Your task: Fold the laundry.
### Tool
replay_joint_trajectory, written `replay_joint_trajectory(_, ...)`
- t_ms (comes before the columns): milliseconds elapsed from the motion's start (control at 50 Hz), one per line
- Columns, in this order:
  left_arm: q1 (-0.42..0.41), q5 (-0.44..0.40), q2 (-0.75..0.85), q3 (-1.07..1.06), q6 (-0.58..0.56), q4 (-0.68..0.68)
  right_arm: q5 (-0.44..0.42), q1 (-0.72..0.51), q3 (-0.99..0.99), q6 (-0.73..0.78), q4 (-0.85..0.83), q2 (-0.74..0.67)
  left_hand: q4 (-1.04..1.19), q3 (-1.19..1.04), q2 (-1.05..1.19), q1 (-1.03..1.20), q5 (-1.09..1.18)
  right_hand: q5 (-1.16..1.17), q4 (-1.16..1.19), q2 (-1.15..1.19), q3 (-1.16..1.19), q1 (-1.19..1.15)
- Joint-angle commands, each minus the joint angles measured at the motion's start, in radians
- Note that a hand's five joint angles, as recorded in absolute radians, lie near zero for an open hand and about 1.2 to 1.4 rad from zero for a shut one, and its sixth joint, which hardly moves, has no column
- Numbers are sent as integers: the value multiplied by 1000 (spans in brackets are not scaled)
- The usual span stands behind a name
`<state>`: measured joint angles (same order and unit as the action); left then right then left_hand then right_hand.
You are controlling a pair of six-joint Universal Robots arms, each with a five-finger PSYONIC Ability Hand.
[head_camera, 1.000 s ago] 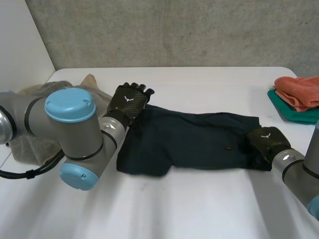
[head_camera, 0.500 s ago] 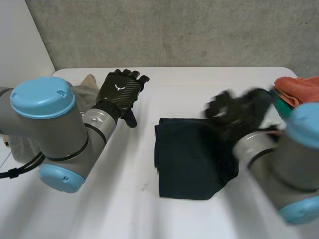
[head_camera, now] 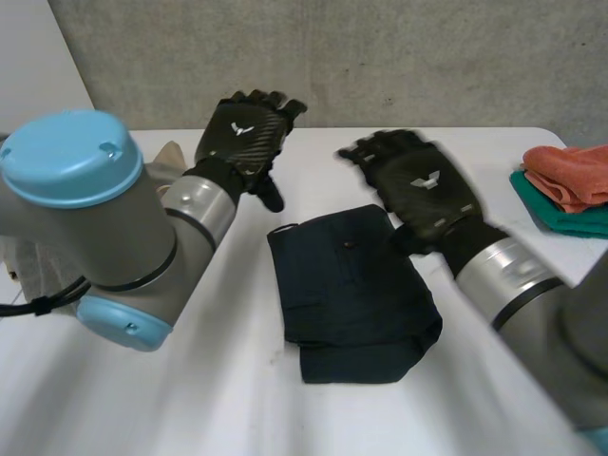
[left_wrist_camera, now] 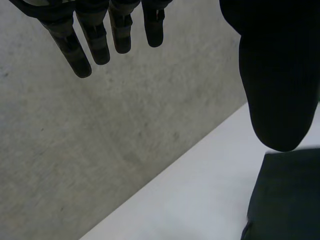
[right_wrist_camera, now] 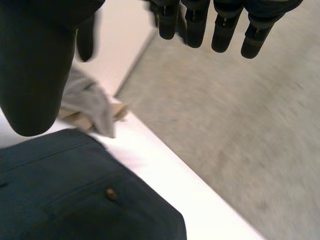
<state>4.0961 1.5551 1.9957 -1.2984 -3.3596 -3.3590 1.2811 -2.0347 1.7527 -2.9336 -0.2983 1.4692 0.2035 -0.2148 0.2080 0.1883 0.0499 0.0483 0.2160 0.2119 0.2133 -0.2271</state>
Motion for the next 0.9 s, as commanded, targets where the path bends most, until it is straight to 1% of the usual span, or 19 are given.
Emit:
replay_joint_trajectory(20,-85,-1,115,146,88,125,-11,162,-126,-101,228,-88,-22,34,-27,-7,-43,-48,-41,-37,-39,53)
replay_joint_trajectory(100,-135,26,213,224,111,223,-11,163,-272,-64,324,-248,-19,31,-24,-4,-40,-48,-41,-37,-39,53)
replay_joint_trajectory(180,-169,129,326,269,111,294,-20,162,-387,-7,427,-397,-22,34,-27,-7,-43,-48,-41,-37,-39,53)
replay_joint_trajectory(220,-172,157,357,269,108,299,-28,163,-438,42,471,-485,-28,39,-33,-13,-49,-48,-41,-37,-39,53)
replay_joint_trajectory(240,-174,167,370,268,108,300,-28,163,-438,42,472,-486,-28,40,-33,-13,-49,-48,-41,-37,-39,53)
replay_joint_trajectory(260,-172,181,389,264,105,306,-35,162,-455,80,481,-536,-28,40,-33,-13,-49,-48,-41,-37,-39,53)
replay_joint_trajectory(340,-169,189,425,257,89,320,-22,162,-472,174,482,-601,-28,40,-33,-13,-49,-48,-41,-37,-39,53)
replay_joint_trajectory(400,-164,189,423,255,74,357,-16,160,-475,211,481,-607,-25,37,-30,-10,-46,-48,-41,-37,-39,53)
replay_joint_trajectory(480,-157,181,402,266,71,375,9,156,-475,226,466,-574,-28,39,-33,-13,-49,-48,-41,-37,-39,53)
replay_joint_trajectory(560,-135,174,292,269,68,374,64,142,-426,235,371,-440,-25,37,-30,-10,-46,-48,-41,-37,-39,53)
replay_joint_trajectory(620,-112,116,200,274,68,368,108,104,-346,238,299,-351,-25,37,-30,-10,-46,-48,-41,-37,-39,53)
replay_joint_trajectory(660,-91,30,158,280,68,357,122,79,-305,238,263,-314,-22,34,-27,-7,-43,-48,-41,-37,-39,53)
replay_joint_trajectory(700,-73,-35,135,286,68,351,130,31,-220,241,202,-265,-19,31,-24,-4,-40,-48,-41,-37,-39,53)
replay_joint_trajectory(720,-54,-115,121,295,71,345,132,13,-187,244,180,-253,-14,25,-18,2,-35,-48,-41,-37,-39,53)
replay_joint_trajectory(780,-33,-231,103,317,75,345,133,-38,-70,260,119,-228,7,4,3,22,-14,-48,-41,-37,-39,53)
replay_joint_trajectory(800,-25,-306,101,332,77,348,138,-45,-44,264,110,-227,7,4,3,22,-14,-48,-41,-37,-39,53)
replay_joint_trajectory(840,-14,-372,97,346,81,352,144,-65,38,272,81,-227,10,1,6,25,-11,-48,-41,-37,-39,53)
replay_joint_trajectory(860,-7,-430,95,355,85,360,142,-70,62,272,70,-227,13,-2,8,28,-8,-48,-41,-37,-39,53)
replay_joint_trajectory(900,-2,-470,95,360,88,374,141,-76,126,271,24,-233,13,-2,8,28,-8,-48,-41,-37,-39,53)
